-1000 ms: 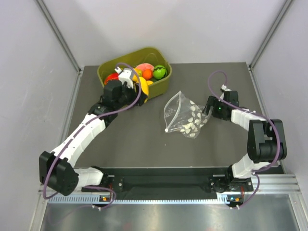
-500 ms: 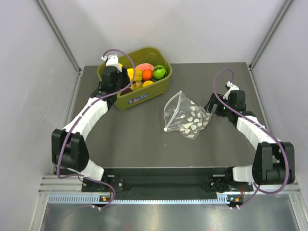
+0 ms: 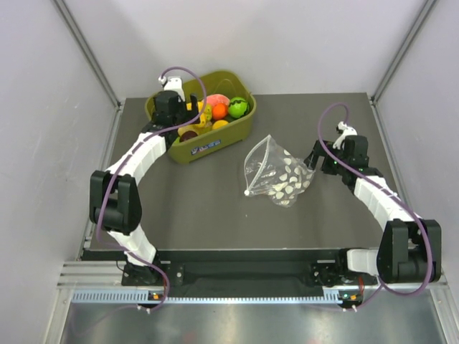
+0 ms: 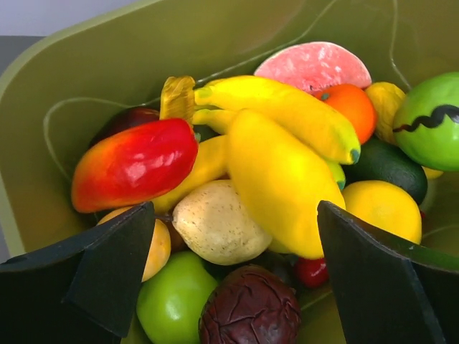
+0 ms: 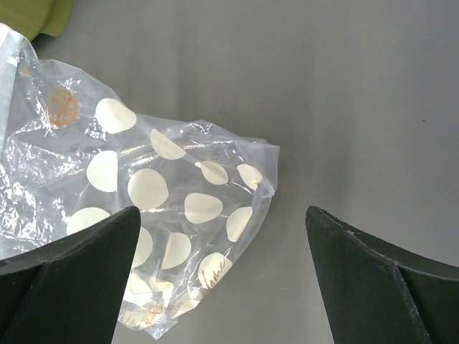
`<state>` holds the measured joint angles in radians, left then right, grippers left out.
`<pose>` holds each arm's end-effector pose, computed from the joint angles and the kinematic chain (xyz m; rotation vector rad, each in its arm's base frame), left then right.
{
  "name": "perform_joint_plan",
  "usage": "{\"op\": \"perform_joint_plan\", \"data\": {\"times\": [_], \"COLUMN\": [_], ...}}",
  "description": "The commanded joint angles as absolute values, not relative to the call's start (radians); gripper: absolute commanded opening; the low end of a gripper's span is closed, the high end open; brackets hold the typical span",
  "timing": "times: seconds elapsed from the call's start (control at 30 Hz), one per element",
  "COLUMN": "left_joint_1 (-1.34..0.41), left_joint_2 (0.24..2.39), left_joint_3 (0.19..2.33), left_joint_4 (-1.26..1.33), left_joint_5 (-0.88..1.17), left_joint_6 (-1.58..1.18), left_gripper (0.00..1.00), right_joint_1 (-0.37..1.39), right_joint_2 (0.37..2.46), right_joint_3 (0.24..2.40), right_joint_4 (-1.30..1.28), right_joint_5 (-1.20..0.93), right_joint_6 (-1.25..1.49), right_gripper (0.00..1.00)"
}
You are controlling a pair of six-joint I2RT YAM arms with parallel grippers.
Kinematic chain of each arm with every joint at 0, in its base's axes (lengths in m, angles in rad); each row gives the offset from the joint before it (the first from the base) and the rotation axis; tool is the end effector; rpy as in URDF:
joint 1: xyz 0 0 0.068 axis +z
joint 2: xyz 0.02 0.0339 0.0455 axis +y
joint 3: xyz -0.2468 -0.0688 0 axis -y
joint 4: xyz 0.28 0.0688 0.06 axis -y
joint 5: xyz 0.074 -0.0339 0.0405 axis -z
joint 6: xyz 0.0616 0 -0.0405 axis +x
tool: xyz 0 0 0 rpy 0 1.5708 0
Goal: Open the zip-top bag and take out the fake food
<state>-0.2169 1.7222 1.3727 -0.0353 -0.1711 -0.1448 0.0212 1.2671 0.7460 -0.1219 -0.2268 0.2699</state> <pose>0.4570 -0.0900 0.2674 -0.0423 1.9499 -0.0718 0.3258 0.0208 0.1813 0.1500 2.2205 0.4116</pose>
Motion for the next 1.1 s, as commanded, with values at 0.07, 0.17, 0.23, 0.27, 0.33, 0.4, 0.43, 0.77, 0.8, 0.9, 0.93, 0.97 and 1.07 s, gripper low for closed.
{"op": "perform_joint_plan", "data": {"times": [0.07, 0.17, 0.23, 0.27, 0.33, 0.4, 0.43, 0.77, 0.8, 0.9, 0.93, 0.97, 1.07], "left_joint_1": [-0.216, -0.218, -0.224, -0.227, -0.235, -0.238, -0.239, -0.244, -0.244, -0.244, -0.244, -0.244, -0.244], "left_joint_2": [1.651, 1.6, 1.568, 1.531, 1.468, 1.424, 1.379, 1.068, 1.027, 0.977, 0.951, 0.939, 0.902], "left_joint_3": [1.391, 1.379, 1.364, 1.356, 1.323, 1.302, 1.284, 1.174, 1.16, 1.146, 1.144, 1.141, 1.131], "left_joint_4": [-0.066, -0.12, -0.161, -0.175, -0.19, -0.207, -0.23, -0.377, -0.397, -0.445, -0.454, -0.465, -0.495], "left_joint_5": [-0.086, -0.035, -0.023, -0.021, -0.014, -0.014, -0.017, -0.132, -0.15, -0.175, -0.182, -0.184, -0.184], "left_joint_6": [-0.13, -0.152, -0.17, -0.173, -0.173, -0.179, -0.184, -0.242, -0.242, -0.239, -0.239, -0.239, -0.235], "left_gripper": [0.99, 0.99, 0.98, 0.99, 0.98, 0.99, 0.99, 0.99, 0.99, 0.99, 0.99, 0.99, 0.99], "right_joint_1": [0.008, 0.008, 0.008, 0.009, 0.009, 0.008, 0.008, 0.008, 0.008, 0.008, 0.009, 0.008, 0.009], "right_joint_2": [1.21, 1.184, 1.166, 1.146, 1.126, 1.103, 1.098, 0.973, 0.96, 0.925, 0.919, 0.911, 0.907], "right_joint_3": [0.759, 0.764, 0.772, 0.772, 0.782, 0.79, 0.793, 0.802, 0.802, 0.807, 0.811, 0.815, 0.824], "right_joint_4": [-0.129, -0.144, -0.155, -0.163, -0.179, -0.19, -0.189, -0.244, -0.244, -0.25, -0.249, -0.255, -0.261], "right_joint_5": [-0.23, -0.226, -0.224, -0.221, -0.215, -0.225, -0.245, -0.219, -0.215, -0.206, -0.204, -0.199, -0.195], "right_joint_6": [0.249, 0.245, 0.239, 0.235, 0.229, 0.218, 0.21, 0.199, 0.196, 0.198, 0.199, 0.199, 0.195], "right_gripper": [0.98, 0.98, 0.98, 0.98, 0.98, 0.98, 0.98, 0.99, 0.99, 1.0, 1.0, 1.0, 1.0]}}
